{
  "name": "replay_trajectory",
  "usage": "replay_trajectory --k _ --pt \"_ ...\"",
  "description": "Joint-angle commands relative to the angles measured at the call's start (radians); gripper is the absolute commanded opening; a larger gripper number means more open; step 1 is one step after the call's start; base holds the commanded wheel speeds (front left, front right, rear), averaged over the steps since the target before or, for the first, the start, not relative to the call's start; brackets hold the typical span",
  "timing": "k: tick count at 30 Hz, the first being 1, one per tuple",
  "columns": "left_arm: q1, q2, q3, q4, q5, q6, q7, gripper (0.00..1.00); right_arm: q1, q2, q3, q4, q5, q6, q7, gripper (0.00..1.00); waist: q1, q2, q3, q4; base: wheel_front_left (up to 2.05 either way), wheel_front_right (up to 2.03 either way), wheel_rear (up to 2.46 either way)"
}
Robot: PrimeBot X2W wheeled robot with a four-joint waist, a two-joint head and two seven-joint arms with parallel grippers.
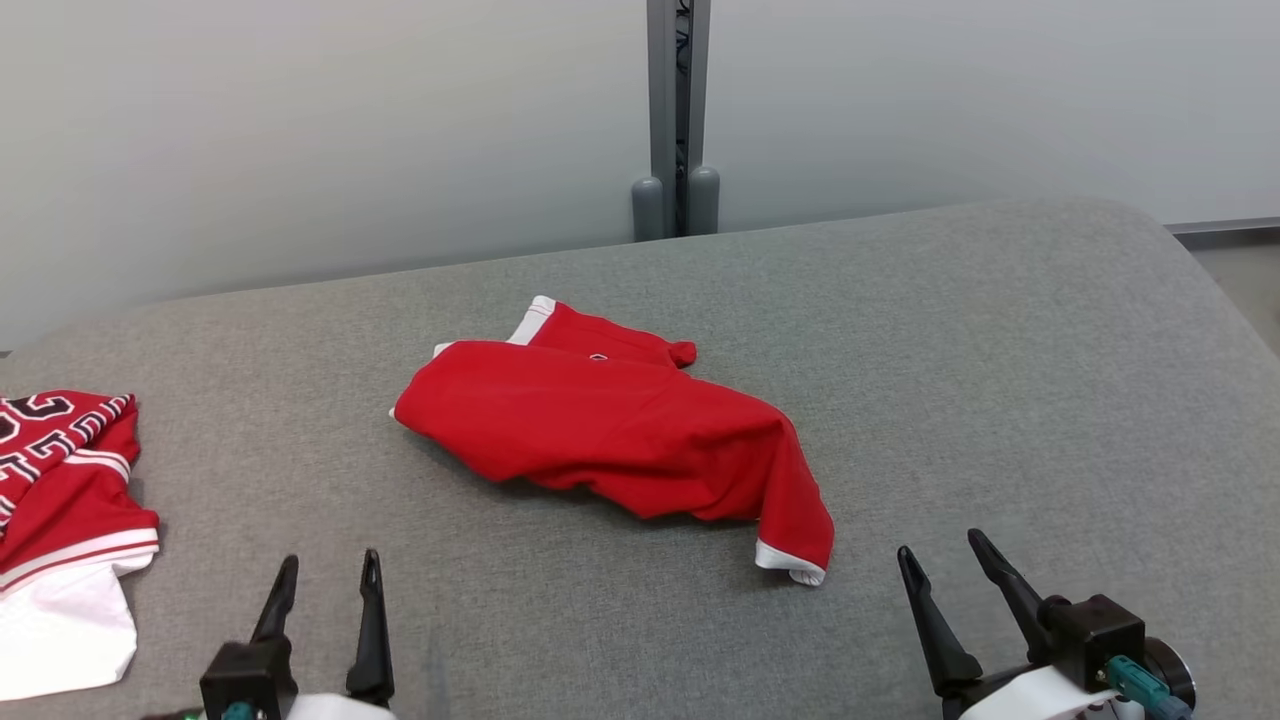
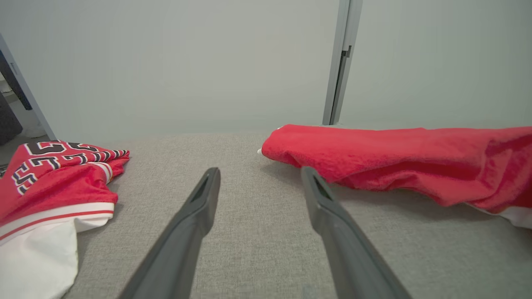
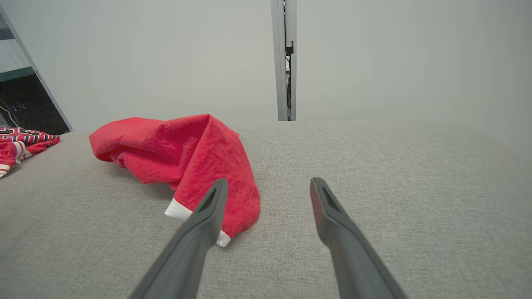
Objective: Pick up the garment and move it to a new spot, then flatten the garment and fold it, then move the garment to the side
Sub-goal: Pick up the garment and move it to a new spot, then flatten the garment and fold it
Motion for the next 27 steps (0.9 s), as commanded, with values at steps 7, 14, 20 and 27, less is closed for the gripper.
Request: replay_trajectory --k 7,14,20,27 --pt "0.086 -0.018 0.035 -0.056 0.045 -0.014 -0.002 1.0 0.016 -0.006 0.009 0.003 0.007 0.0 0.0 1.0 0.0 -0.0001 -0.006 0.019 0.0 0.0 0.0" --pt "0.104 -0.027 0.031 -0.081 0.055 -0.015 -0.002 1.0 0.016 -0.008 0.015 0.001 0.009 0.0 0.0 1.0 0.0 -0.0001 -0.004 0.034 0.0 0.0 0.0" --pt "0.092 -0.028 0.024 -0.091 0.052 -0.017 -0.002 1.0 0.01 -0.006 0.012 0.0 0.006 0.0 0.0 1.0 0.0 -0.0001 0.001 0.046 0.0 0.0 0.0" --pt "0.076 -0.028 0.003 -0.097 0.041 -0.011 -0.002 1.0 0.001 -0.003 0.017 -0.006 0.0 0.0 0.0 1.0 0.0 -0.0001 0.014 0.058 0.0 0.0 0.0"
